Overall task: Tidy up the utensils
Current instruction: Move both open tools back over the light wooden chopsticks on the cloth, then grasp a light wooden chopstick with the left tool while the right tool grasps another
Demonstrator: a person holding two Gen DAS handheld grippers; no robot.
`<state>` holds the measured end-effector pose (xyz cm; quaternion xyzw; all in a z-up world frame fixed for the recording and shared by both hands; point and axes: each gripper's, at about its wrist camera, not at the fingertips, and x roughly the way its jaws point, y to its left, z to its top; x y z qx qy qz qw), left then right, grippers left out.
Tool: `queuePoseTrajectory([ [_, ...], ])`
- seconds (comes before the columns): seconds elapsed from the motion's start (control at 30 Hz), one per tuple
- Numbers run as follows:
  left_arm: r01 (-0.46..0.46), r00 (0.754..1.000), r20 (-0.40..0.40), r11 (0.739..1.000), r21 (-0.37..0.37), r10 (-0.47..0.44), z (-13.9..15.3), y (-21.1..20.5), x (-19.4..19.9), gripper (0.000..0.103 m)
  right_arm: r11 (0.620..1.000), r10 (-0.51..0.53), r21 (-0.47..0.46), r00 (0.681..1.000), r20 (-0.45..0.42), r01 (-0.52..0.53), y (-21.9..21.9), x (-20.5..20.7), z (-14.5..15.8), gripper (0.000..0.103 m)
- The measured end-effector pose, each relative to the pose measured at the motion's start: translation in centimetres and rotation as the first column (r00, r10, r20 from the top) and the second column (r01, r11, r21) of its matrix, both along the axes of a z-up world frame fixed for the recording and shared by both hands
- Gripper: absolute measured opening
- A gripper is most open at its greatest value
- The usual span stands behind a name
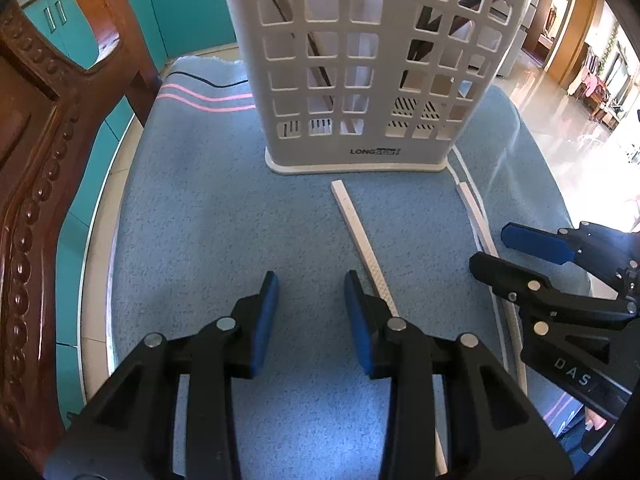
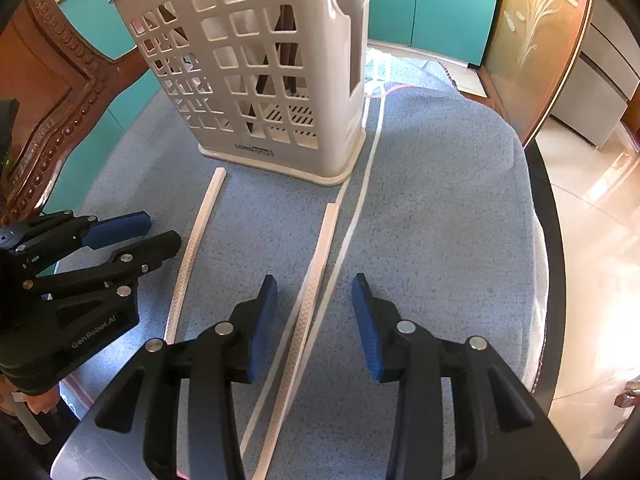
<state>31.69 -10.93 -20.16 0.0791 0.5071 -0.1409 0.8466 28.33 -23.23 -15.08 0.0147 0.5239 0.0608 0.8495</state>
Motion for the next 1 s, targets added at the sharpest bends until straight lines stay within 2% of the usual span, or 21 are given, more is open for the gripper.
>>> queuePoseTrajectory([
  [0.23,-0.021,1.0,0.002,0.999,-0.024,0.021,0.3,1.5,0.9,0.035,0.998,0.033,-0.059,0.999,0.022,-0.032,1.1,-0.2,-0.4,0.039],
  [0.27,-0.023,1.0,0.003,0.999,-0.025,0.023,0.3,1.7,0.8,0.035,0.997,0.041,-0.073,0.999,0.025,-0.039,1.4,-0.3,-0.4,0.036],
  [0.3,-0.026,1.0,0.003,0.999,-0.025,0.026,0.3,1.9,0.8,0.035,0.996,0.052,-0.078,0.998,0.029,-0.05,1.7,-0.4,-0.4,0.027],
  [0.4,-0.028,1.0,0.003,0.999,-0.028,0.028,0.3,2.2,0.8,0.035,0.994,0.077,-0.074,0.997,0.03,-0.074,2.5,-0.7,-0.4,0.01],
  [0.63,-0.017,1.0,0.01,0.999,-0.042,0.018,1.2,1.7,0.2,0.036,0.996,0.051,-0.08,0.998,0.031,-0.049,1.6,-0.5,-0.1,0.009],
  [0.8,-0.004,1.0,0.001,0.998,-0.06,0.004,1.3,1.2,0.1,0.04,0.997,0.03,-0.068,0.999,0.024,-0.028,0.7,-0.3,0.0,0.009],
  [1.0,0.023,1.0,0.008,0.999,-0.048,-0.022,1.3,0.6,-0.7,0.041,0.998,0.026,-0.06,0.999,0.021,-0.024,0.2,-0.3,0.0,0.009],
])
